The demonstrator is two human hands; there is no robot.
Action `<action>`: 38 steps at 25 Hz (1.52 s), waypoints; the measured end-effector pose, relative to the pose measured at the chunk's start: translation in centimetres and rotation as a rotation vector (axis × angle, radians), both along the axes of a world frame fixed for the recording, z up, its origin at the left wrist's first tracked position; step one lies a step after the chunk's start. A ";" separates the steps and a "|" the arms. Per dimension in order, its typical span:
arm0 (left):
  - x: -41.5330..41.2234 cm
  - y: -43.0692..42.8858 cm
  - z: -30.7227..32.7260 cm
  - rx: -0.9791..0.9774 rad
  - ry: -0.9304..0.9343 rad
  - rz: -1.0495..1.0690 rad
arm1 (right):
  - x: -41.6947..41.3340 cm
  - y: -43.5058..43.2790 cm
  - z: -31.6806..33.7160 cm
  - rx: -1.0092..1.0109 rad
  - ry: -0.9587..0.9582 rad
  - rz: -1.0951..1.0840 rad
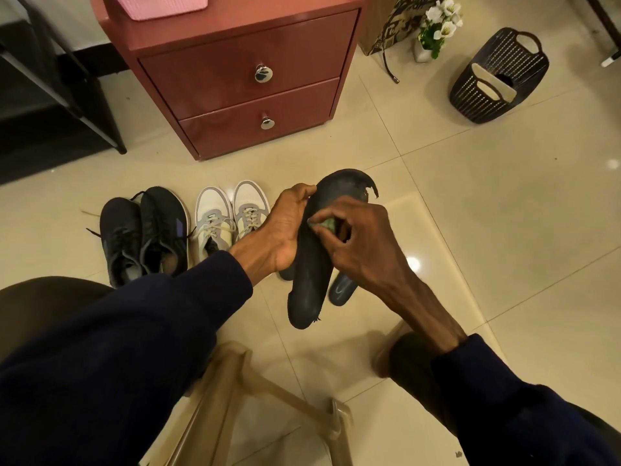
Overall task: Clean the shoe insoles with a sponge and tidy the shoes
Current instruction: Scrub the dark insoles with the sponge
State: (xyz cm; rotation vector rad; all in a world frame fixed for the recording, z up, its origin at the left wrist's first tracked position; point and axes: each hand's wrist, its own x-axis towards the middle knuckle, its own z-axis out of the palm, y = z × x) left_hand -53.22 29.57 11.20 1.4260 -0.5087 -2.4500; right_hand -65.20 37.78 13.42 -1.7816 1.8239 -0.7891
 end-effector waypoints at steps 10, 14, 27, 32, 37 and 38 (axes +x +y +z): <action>-0.7 1.2 0.8 -0.026 0.055 -0.015 | -2.8 0.0 0.4 0.044 0.103 -0.319; -0.3 0.8 0.5 -0.035 0.032 -0.030 | -0.6 0.5 1.2 0.021 0.035 0.018; -0.3 0.6 -0.4 -0.026 0.012 -0.068 | -0.1 0.6 1.6 0.084 0.023 0.029; -0.7 1.1 -0.2 0.011 0.114 -0.052 | -3.2 0.4 0.5 0.124 0.157 -0.324; 0.0 0.7 -0.5 0.005 0.034 -0.063 | 0.1 1.0 1.4 0.169 -0.010 0.043; 0.1 0.6 -0.6 0.010 0.039 -0.049 | 0.1 1.0 1.4 0.178 -0.037 0.061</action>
